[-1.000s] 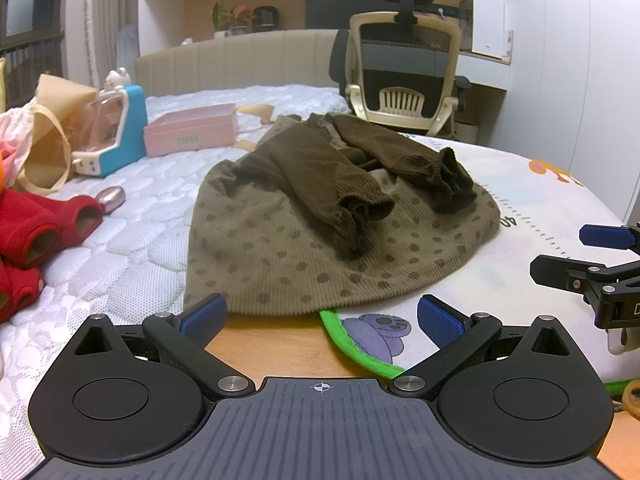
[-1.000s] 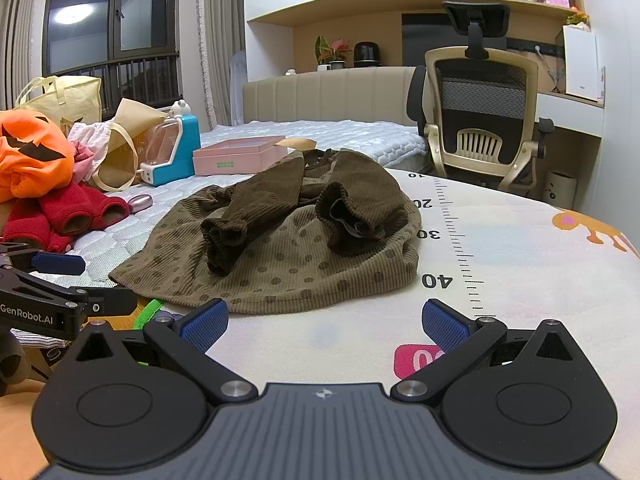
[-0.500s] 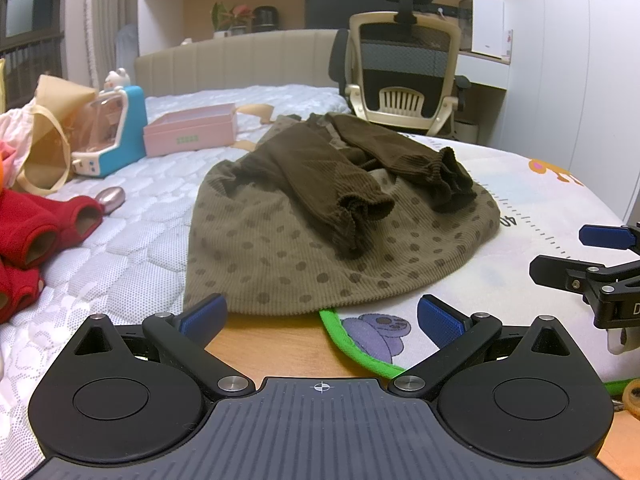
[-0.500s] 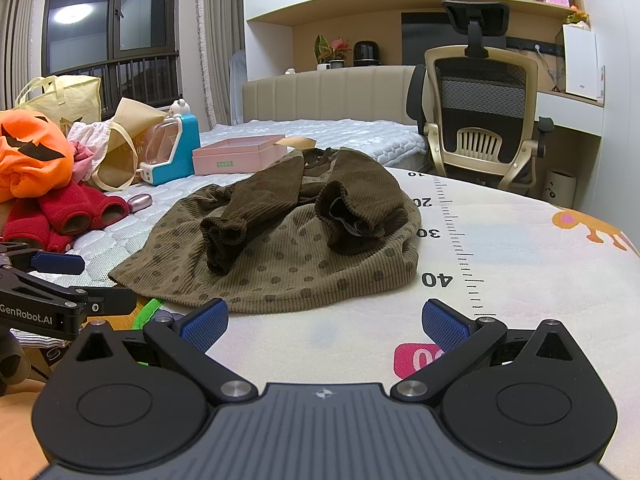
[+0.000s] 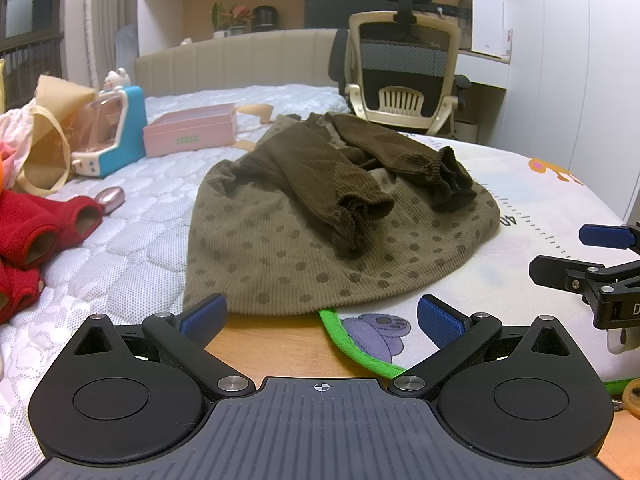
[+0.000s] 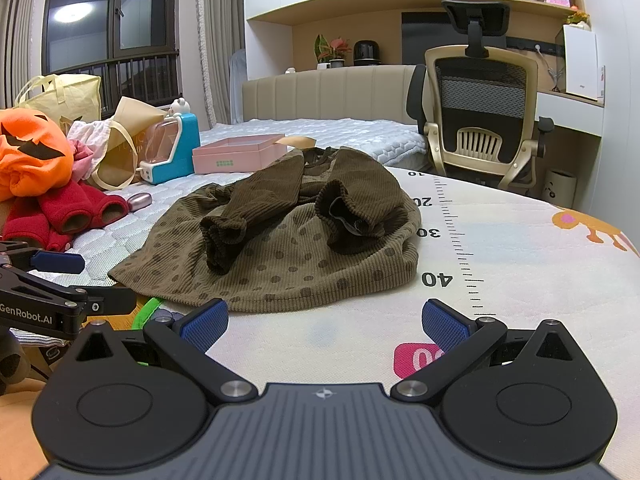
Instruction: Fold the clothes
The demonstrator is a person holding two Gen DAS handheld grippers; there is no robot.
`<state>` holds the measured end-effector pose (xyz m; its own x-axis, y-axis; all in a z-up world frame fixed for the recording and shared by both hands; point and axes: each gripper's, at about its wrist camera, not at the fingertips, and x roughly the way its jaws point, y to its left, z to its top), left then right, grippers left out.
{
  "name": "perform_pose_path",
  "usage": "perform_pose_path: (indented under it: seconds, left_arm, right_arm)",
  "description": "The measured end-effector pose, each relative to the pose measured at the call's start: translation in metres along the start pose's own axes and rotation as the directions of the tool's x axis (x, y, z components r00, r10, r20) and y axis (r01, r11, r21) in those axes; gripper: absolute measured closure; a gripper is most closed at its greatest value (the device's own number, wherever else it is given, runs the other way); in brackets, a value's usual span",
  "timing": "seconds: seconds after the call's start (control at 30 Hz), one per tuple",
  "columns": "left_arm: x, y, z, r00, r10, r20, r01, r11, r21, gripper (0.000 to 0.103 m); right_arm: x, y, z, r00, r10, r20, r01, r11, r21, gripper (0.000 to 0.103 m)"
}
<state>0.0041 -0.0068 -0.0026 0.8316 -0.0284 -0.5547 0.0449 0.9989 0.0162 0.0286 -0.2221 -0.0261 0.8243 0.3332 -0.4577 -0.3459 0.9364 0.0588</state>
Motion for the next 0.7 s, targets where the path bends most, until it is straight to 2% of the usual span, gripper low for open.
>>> perform_pose_path:
  seconds: [0.2, 0.4, 0.57, 0.7]
  left_arm:
    - [0.005, 0.002, 0.003, 1.0, -0.016, -0.015, 0.016, 1.0, 0.001, 0.0]
    - [0.028, 0.012, 0.025, 0.993, -0.113, -0.041, 0.113, 0.994, -0.011, 0.0]
    - [0.065, 0.018, 0.057, 0.982, -0.184, -0.041, 0.183, 0.983, -0.034, 0.0]
    - [0.105, 0.025, 0.072, 0.977, -0.2, -0.067, 0.196, 0.978, -0.068, 0.0]
  right_arm:
    - [0.003, 0.001, 0.002, 1.0, 0.004, -0.013, -0.004, 1.0, -0.014, 0.0]
    - [0.023, -0.01, 0.028, 0.994, 0.073, -0.078, -0.073, 0.997, 0.006, 0.0]
    - [0.068, -0.03, 0.06, 0.979, 0.14, -0.146, -0.125, 0.986, 0.109, 0.0]
    - [0.12, -0.037, 0.068, 0.957, 0.205, -0.206, -0.173, 0.971, 0.163, 0.0]
